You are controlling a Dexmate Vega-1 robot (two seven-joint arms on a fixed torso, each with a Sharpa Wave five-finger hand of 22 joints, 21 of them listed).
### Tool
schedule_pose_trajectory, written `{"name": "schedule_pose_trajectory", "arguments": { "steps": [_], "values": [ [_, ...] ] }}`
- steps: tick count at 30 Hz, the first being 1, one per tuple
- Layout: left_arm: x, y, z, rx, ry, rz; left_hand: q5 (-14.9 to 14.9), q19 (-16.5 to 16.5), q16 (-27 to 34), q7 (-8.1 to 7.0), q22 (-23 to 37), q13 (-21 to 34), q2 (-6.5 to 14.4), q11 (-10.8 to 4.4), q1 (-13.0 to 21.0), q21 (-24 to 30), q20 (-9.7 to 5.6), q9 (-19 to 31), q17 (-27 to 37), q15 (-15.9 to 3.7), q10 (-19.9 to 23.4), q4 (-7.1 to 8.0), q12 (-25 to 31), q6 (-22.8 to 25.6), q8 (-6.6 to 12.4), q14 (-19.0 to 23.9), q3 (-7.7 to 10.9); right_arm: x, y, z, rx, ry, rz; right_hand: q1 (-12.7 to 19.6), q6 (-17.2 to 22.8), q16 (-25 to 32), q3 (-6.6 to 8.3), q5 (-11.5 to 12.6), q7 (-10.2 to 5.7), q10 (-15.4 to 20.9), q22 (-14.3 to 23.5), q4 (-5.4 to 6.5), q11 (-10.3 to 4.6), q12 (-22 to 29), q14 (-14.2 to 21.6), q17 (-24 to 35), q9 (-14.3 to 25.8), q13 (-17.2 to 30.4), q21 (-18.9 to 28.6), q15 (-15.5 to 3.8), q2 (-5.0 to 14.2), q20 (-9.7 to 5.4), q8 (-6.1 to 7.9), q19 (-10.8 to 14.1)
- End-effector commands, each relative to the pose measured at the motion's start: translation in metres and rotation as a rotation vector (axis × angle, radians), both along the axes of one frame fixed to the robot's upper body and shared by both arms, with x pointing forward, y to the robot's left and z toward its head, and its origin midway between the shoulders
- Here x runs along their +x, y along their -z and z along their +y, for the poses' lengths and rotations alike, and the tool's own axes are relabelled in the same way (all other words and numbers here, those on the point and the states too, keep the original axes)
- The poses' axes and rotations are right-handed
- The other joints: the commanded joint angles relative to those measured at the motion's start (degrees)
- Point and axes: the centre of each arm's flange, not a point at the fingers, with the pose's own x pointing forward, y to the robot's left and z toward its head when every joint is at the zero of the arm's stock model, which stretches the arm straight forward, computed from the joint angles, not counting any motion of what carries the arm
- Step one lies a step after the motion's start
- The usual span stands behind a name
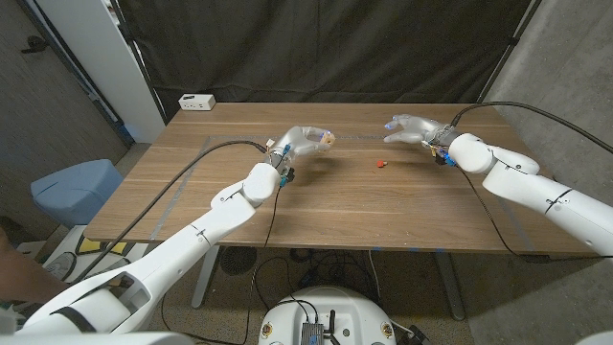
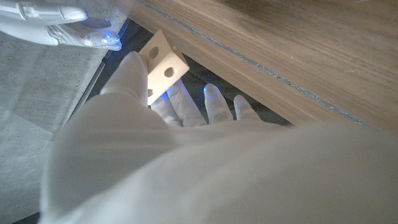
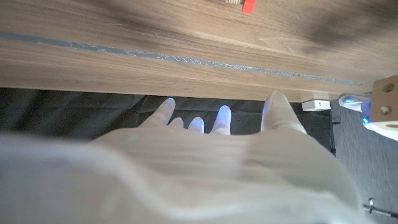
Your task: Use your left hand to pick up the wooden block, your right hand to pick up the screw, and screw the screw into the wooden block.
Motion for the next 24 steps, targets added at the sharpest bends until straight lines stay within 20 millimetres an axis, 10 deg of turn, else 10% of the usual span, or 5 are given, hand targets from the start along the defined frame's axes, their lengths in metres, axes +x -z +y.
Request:
{"name": "schedule_pose_trajectory", "arguments": {
  "steps": [1,24],
  "values": [
    [0.002,0.016,0.006,-0.064,0.037,0.026,0.2,-0.1,0.0,-0.04,0.1,0.2,0.4,-0.07,-0.2,0.0,-0.22,0.2,0.2,-6.51,-0.1,0.24,-0.1,0.3,-0.22,-0.1,-0.2,-0.001,-0.006,0.005,-0.17,0.035,-0.006,1.2,0.7,0.3,0.78,0.1,0.04,0.3,0.0,0.01,-0.37,0.2,0.1,0.1,0.3,0.2,0.1,-0.1,0.07,0.08,-0.04,0.4],
    [0.004,0.022,0.003,-0.105,0.121,0.036,0.3,0.3,-0.1,-0.06,0.1,0.4,0.9,-0.07,-0.4,0.3,-1.21,0.3,0.3,-6.46,0.0,0.36,-0.5,0.5,-0.37,-0.6,-0.46,0.002,-0.006,0.019,-0.396,0.07,0.021,4.9,0.2,-0.2,1.74,0.2,-0.01,-1.4,0.0,0.21,0.0,-0.5,-0.7,0.2,0.5,0.2,-0.3,1.14,-1.73,1.68,-0.78,0.1]
  ]
}}
